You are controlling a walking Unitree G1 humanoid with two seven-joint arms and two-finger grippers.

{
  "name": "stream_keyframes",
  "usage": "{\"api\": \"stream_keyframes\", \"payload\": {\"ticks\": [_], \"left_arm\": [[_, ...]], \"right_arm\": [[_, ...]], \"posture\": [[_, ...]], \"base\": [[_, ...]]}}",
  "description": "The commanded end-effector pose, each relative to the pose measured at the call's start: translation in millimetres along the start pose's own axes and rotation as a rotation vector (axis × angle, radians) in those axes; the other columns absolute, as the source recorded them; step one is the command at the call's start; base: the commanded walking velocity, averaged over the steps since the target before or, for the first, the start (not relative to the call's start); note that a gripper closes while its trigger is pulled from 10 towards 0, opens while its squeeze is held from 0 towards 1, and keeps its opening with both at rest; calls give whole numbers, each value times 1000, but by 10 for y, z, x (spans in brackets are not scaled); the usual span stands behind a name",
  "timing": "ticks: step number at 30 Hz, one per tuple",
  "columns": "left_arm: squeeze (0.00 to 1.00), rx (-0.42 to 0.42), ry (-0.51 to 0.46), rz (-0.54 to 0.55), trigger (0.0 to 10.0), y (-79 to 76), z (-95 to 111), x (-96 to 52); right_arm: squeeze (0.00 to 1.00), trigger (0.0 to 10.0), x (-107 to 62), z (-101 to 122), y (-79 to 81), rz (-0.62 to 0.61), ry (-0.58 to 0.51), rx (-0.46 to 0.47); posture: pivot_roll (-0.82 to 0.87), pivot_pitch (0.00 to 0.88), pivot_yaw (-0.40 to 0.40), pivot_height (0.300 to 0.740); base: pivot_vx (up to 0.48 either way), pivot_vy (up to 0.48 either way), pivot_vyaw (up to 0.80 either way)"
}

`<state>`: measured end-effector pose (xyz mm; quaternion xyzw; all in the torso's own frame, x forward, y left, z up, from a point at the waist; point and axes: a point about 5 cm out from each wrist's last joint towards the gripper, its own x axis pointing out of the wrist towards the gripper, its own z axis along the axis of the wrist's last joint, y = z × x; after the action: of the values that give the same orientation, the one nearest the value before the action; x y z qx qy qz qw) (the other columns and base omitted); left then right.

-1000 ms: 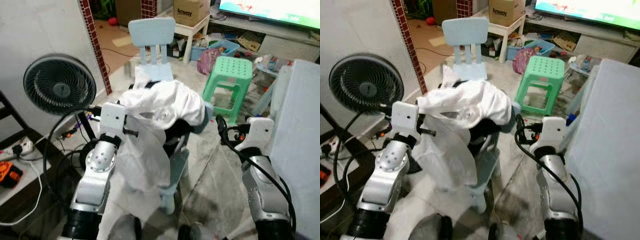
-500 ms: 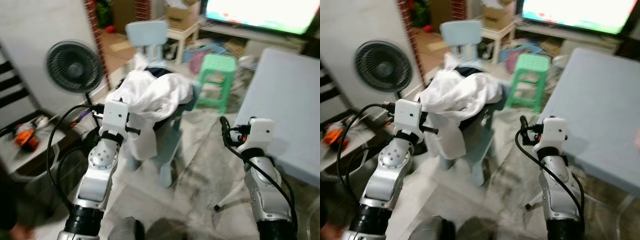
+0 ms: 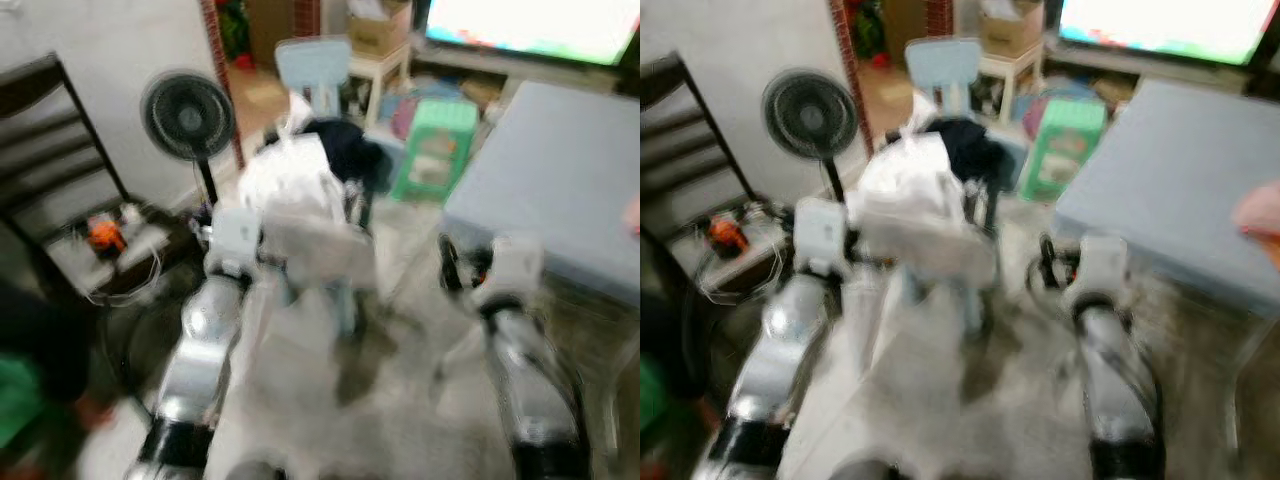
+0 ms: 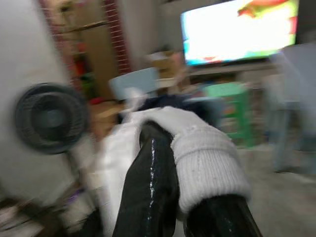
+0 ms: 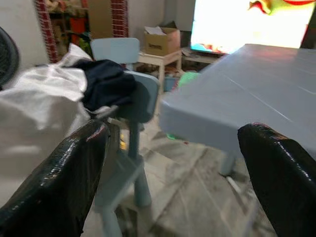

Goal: Hang hanger

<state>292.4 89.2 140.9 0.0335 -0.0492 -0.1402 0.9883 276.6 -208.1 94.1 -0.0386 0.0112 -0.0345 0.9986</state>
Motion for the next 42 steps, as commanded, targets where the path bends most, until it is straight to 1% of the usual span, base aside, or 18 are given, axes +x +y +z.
{"api": "stream_keyframes", "payload": {"ticks": [1,2,5,6,7,8,9,12,13,14,16,19,24,26,28,33,39,42], "left_arm": [[0,-83,7,-82,10000,-96,36,34],[0,-141,24,-149,10000,-193,37,48],[0,-170,17,-233,10000,-397,96,141],[0,-184,4,-270,10000,-508,145,195],[0,-228,-20,-361,10000,-757,253,294],[0,-228,-20,-361,10000,-757,253,294],[0,-227,-30,-419,10000,-923,313,356],[0,-246,-63,-488,10000,-1131,476,453],[0,-318,-83,-548,10000,-1241,645,487],[0,-318,-83,-548,10000,-1241,645,487],[0,-495,-74,-572,10000,-1268,811,526],[0,-551,-62,-558,10000,-1221,824,562],[0,-417,11,-464,10000,-971,413,508],[0,-381,48,-425,10000,-831,253,433],[0,-331,120,-338,10000,-541,-27,271],[0,-249,184,-185,10000,-121,-308,2],[0,-192,236,-5,10000,180,-514,-280],[0,-183,248,16,10000,228,-562,-384]], "right_arm": [[0,10000,41,65,50,20,-28,7],[0,10000,45,61,52,22,-24,12],[0,10000,68,48,56,18,-19,19],[0,10000,78,44,62,17,-18,19],[0,10000,98,40,77,17,-16,17],[0,10000,98,40,77,17,-16,17],[0,10000,116,44,94,17,-18,15],[0,10000,136,67,101,13,-27,5],[0,10000,140,85,67,-2,-35,-5],[0,10000,140,85,67,-2,-35,-5],[0,10000,130,84,-11,-42,-39,-18],[0,10000,116,58,-81,-84,-33,-19],[0,10000,110,4,-106,-130,-11,-41],[0,10000,103,-7,-101,-138,-5,-49],[0,10000,92,-15,-122,-155,-5,-62],[0,10000,63,-18,-239,-210,-9,-81],[0,10000,-39,-17,-324,-217,-14,-57],[0,10000,-116,-47,-349,-202,-2,-74]], "posture": [[-19,0,35,740],[-18,0,33,740],[-9,0,26,740],[-8,0,25,740],[-5,0,24,740],[-5,0,24,740],[-7,0,25,740],[-22,0,33,740],[-29,0,40,740],[-29,0,40,740],[-32,0,49,740],[-27,0,53,740],[-23,0,55,740],[-15,0,53,740],[-1,0,48,740],[18,0,40,740],[21,0,35,740],[16,0,34,740]], "base": [[0,0,0],[0,0,0],[0,0,0],[0,0,0],[0,0,0],[0,0,0],[0,0,0],[0,0,0],[0,0,0],[0,0,0],[0,0,0],[0,0,0],[0,0,0],[0,0,-531],[0,0,-800],[0,0,-800],[0,0,-603],[0,0,0]]}}
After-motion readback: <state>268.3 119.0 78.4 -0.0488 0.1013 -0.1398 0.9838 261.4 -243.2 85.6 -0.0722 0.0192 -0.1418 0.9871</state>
